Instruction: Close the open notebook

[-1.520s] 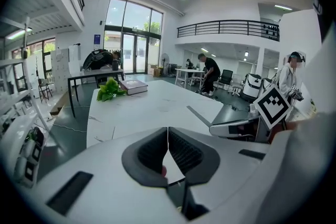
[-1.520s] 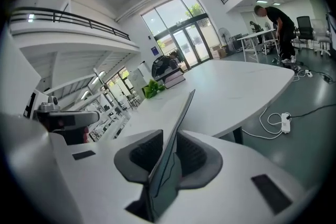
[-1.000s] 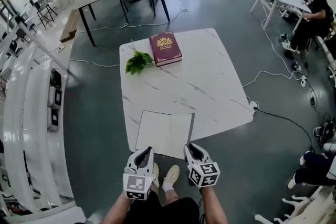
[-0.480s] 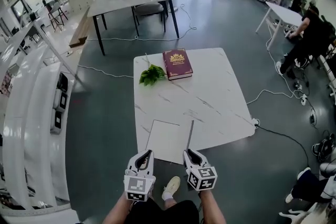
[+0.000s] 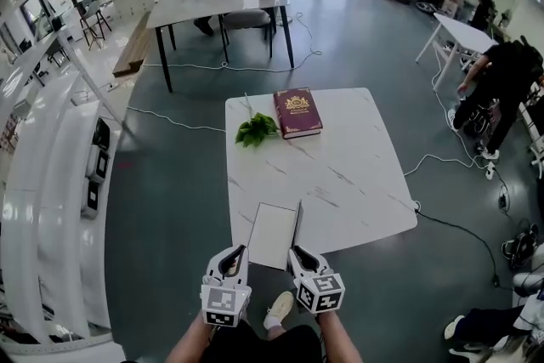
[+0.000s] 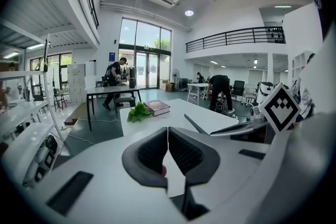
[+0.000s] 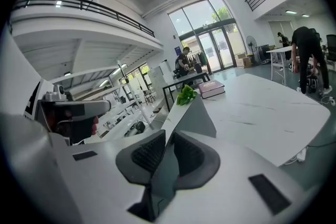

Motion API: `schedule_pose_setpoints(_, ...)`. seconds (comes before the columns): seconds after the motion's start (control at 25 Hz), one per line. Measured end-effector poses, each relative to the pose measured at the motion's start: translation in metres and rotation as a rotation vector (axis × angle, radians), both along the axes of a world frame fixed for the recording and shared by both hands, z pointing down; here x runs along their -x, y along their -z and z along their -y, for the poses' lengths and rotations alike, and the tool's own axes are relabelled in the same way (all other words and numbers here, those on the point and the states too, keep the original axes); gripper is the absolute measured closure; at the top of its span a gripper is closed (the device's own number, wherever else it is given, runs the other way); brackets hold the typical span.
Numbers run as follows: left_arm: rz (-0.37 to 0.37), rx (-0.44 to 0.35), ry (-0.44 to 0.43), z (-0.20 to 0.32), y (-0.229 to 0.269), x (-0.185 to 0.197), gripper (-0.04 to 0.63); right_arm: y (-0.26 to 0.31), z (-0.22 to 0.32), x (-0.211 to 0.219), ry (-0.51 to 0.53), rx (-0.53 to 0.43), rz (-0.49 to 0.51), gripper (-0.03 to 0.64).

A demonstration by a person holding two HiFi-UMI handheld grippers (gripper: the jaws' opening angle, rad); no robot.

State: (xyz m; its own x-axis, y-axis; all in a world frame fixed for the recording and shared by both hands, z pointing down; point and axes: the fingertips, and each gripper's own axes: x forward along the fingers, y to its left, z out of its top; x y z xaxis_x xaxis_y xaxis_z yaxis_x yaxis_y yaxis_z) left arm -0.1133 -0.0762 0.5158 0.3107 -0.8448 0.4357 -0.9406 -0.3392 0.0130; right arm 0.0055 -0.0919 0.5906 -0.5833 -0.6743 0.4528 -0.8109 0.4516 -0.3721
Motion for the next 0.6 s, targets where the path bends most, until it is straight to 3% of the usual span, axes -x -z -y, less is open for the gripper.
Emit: schedule_pose_setpoints(0.6, -0.037, 0.071, -0.026, 0.034, -0.038, 0.057, 0.571, -0.030, 0.022, 0.081, 0.029, 0.070, -0.028, 0.581)
